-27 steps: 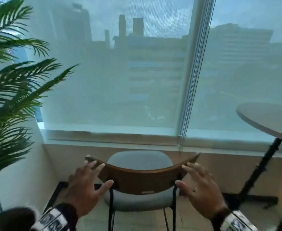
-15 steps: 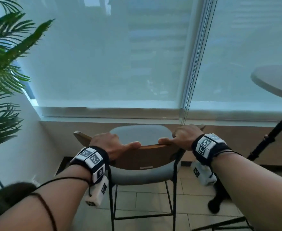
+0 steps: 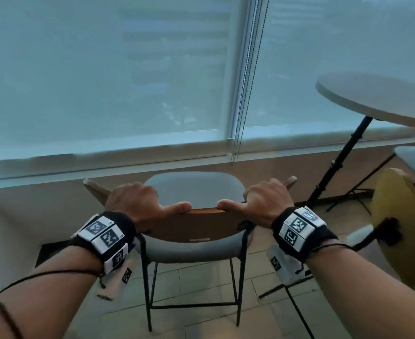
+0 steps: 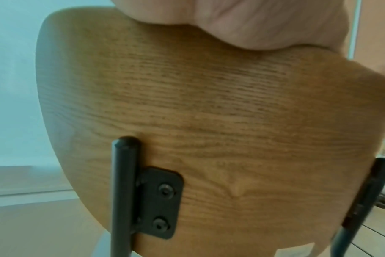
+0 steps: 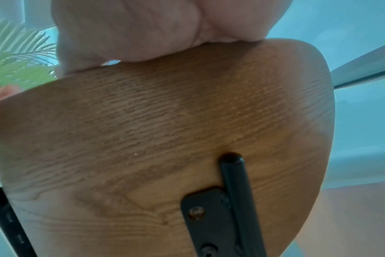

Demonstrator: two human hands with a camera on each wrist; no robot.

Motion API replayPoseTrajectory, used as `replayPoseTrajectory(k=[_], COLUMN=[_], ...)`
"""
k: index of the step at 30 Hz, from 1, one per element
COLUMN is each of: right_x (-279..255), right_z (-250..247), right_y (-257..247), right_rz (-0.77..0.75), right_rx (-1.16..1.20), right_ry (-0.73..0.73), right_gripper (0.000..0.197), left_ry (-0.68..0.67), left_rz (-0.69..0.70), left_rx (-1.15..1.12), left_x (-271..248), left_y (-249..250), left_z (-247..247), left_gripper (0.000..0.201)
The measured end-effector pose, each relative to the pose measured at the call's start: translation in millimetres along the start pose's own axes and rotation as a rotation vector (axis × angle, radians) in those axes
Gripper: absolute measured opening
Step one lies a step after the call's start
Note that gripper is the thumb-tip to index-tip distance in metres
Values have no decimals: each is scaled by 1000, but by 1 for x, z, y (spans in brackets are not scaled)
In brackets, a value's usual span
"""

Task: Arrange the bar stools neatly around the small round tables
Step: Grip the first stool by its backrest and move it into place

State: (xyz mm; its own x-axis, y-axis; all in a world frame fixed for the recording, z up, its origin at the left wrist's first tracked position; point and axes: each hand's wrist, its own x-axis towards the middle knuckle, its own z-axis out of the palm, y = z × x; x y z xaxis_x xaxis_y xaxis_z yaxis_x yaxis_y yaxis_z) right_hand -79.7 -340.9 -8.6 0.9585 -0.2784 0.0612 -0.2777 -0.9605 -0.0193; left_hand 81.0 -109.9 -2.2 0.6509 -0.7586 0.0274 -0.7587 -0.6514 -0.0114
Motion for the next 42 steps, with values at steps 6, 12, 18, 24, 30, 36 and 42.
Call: replayPoseTrajectory(k=[6,12,18,24,30,36,42], right_x=[-24,-26,-19,4,52,111,163], right_z=[0,0,0,-2,3,0,3], right_y=[-57,-84,-93,-107,-128,-152,-160], right_rz=[263,502,612,747,895,1051,1166], right_rx=[-46,-69,-70,-66,-69,-53,-25], right_ry=[17,-8,-37,-70,-67,-81,-66], right_gripper=[98,105,106,106,105,97,98], left_ry=[-31,-31,7,31,56,36,73], left_rz=[229,420,528,640,823,998,1122], left_rx=[-36,-10,10,-24,8,-24,-45], left_x=[31,67,106,158,221,291,354], left_y=[-44,-54,-52,-61,-80,-101,-110], left_z=[4,1,1,7,8,10,15], left_gripper=[111,105,107,101,108,101,110])
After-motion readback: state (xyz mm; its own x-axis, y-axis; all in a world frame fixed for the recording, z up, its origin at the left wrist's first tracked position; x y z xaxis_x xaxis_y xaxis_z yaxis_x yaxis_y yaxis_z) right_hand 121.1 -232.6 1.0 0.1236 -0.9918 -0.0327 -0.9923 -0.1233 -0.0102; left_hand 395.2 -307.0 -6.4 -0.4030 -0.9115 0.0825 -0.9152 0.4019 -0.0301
